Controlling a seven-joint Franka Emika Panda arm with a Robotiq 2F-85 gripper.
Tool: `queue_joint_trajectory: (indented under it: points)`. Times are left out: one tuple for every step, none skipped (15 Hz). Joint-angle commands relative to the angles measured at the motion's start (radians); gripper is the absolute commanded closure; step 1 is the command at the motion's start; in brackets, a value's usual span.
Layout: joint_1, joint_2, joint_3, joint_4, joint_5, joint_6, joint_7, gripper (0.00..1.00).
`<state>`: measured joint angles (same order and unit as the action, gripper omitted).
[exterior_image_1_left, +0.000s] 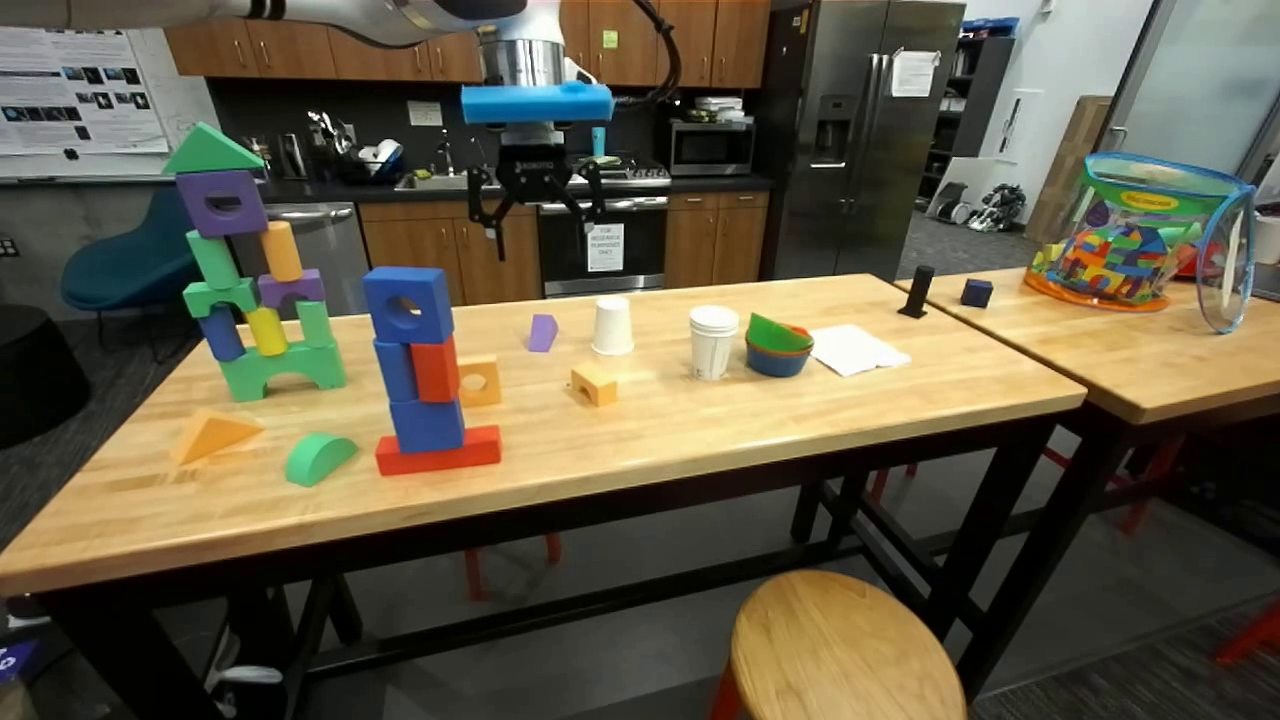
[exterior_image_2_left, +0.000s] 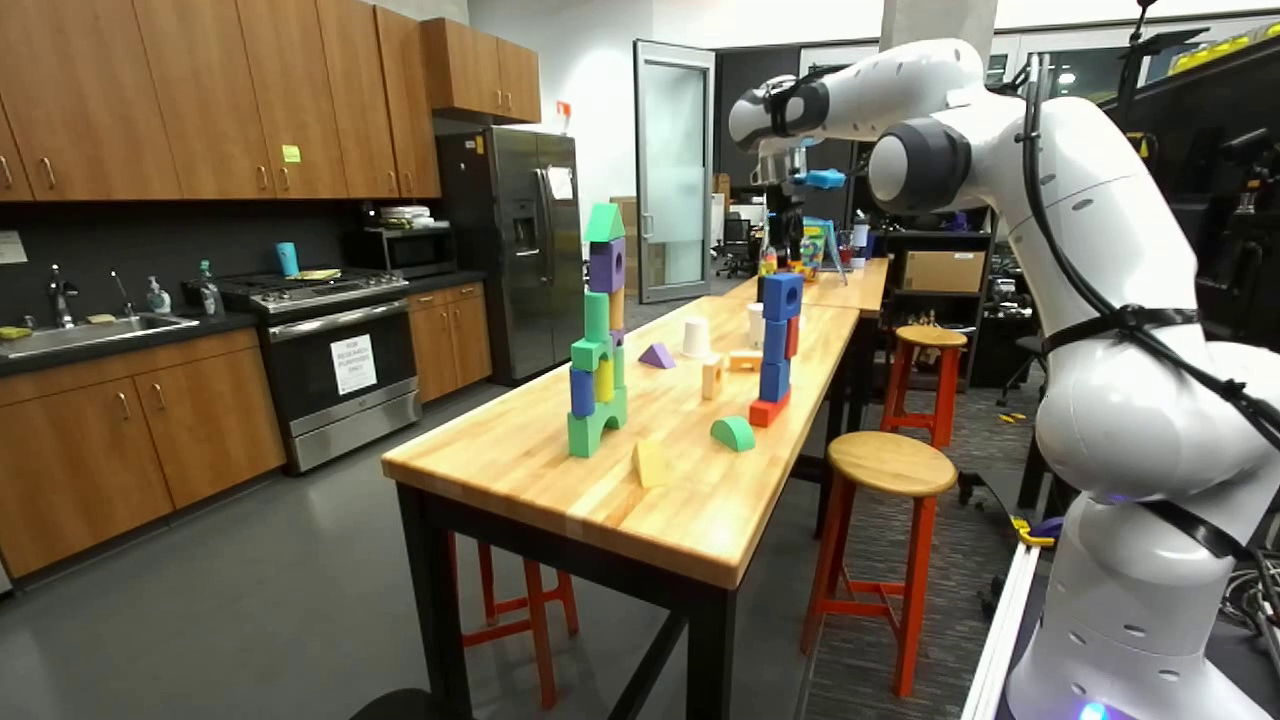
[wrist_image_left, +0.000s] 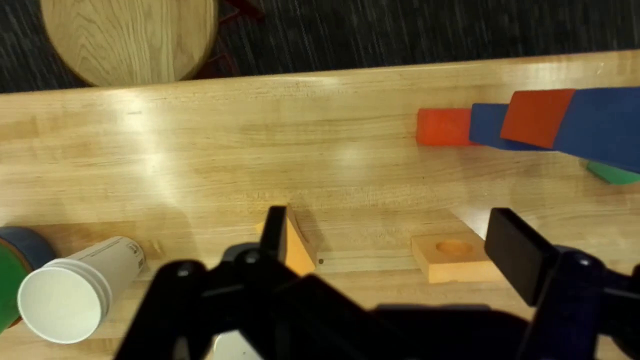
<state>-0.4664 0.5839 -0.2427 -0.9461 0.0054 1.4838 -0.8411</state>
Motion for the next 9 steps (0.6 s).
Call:
queue_joint_trajectory:
  points:
    - [0.010,-0.028,0.005,-0.032,-0.062,0.003,-0.167,0.00]
    - [0.008,-0.029,0.005,-0.035,-0.074,0.000,-0.218,0.00]
    - [0.007,-0.026,0.005,-0.033,-0.090,-0.002,-0.273,0.00]
    - [0.008,-0.024,0.004,-0.033,-0.104,0.003,-0.315,0.00]
    - [0.007,-0.019,0.005,-0.029,-0.111,0.004,-0.352,0.00]
    - [0.006,-0.014,0.005,-0.024,-0.119,0.001,-0.388,0.00]
    - [0.005,-0.006,0.005,-0.017,-0.123,0.019,-0.412,0.00]
    - [-0.001,0.004,0.005,0.001,-0.118,0.009,-0.431,0.00]
    - [-0.005,0.011,0.006,0.013,-0.110,0.013,-0.442,0.00]
